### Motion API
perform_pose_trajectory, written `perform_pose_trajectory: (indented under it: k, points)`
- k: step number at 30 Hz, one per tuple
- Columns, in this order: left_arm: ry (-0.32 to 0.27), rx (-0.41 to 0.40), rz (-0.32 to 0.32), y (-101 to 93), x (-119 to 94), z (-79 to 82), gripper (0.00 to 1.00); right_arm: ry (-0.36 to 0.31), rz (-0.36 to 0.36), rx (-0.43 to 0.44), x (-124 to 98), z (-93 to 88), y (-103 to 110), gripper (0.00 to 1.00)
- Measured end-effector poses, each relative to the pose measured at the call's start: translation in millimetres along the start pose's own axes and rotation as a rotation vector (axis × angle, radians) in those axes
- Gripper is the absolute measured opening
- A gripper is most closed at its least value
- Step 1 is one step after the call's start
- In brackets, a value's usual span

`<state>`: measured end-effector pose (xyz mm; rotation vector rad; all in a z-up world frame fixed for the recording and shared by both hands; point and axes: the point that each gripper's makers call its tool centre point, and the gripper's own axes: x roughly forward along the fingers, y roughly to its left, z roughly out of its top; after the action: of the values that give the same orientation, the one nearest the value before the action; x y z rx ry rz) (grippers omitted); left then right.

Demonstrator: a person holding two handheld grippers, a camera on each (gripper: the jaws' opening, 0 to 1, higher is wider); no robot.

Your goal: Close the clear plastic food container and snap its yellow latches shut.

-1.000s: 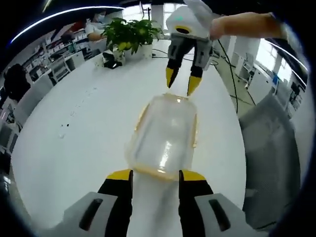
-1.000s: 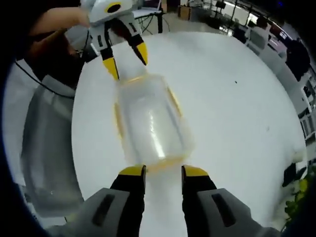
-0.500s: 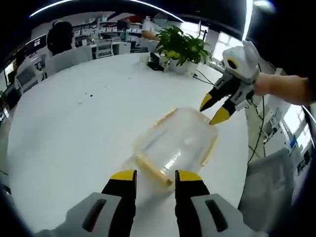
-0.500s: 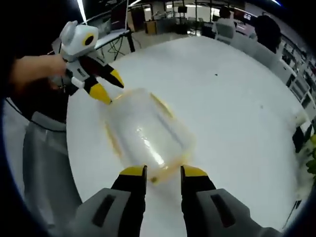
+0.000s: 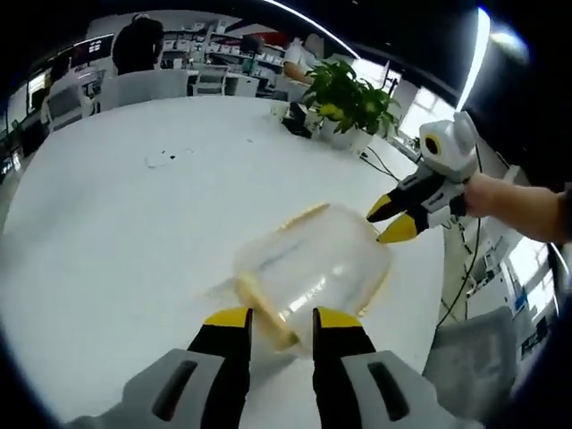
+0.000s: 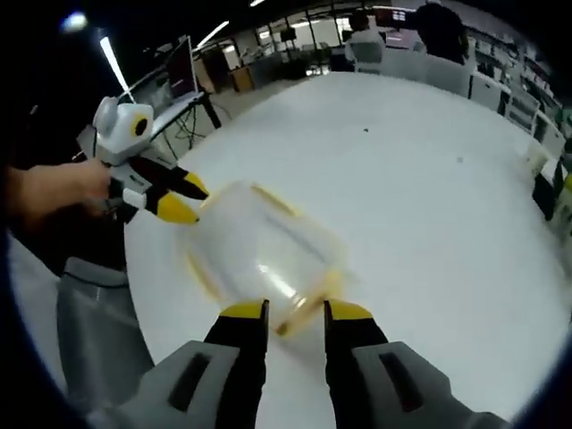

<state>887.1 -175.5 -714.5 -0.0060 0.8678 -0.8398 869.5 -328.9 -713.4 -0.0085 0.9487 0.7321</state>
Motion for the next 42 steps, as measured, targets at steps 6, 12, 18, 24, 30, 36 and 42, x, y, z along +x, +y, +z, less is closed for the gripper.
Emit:
perform_pose_trajectory:
  k: [6,12,18,24,30,36,42]
  points:
    - [-0.014,-0.083,-0.008,0.7,0,-2.5,0.19,-0.049,0.012,0.115,1,0.7,-3,0.22]
    - [-0.020,-0.137,-0.009,1.5,1,-2.4,0.18,-0.064,0.013,0.150,1,1.1,-3,0.21]
    - [-0.029,-0.194,-0.020,3.3,1,-2.2,0.15,-0.070,0.022,0.188,2,0.5,-2,0.20]
    - [-0.016,-0.194,-0.030,3.3,1,-1.9,0.15,-0.066,0.029,0.223,2,1.2,-2,0.19]
    - [-0.013,-0.201,-0.037,3.3,1,-2.3,0.14,-0.077,0.043,0.270,2,1.4,-3,0.17]
    - [-0.009,-0.213,-0.056,3.7,1,-5.6,0.11,-0.095,0.069,0.320,3,0.6,-3,0.17]
    - [-0.022,-0.238,-0.056,4.7,2,-8.6,0.11,-0.135,0.094,0.388,6,4.3,-3,0.16]
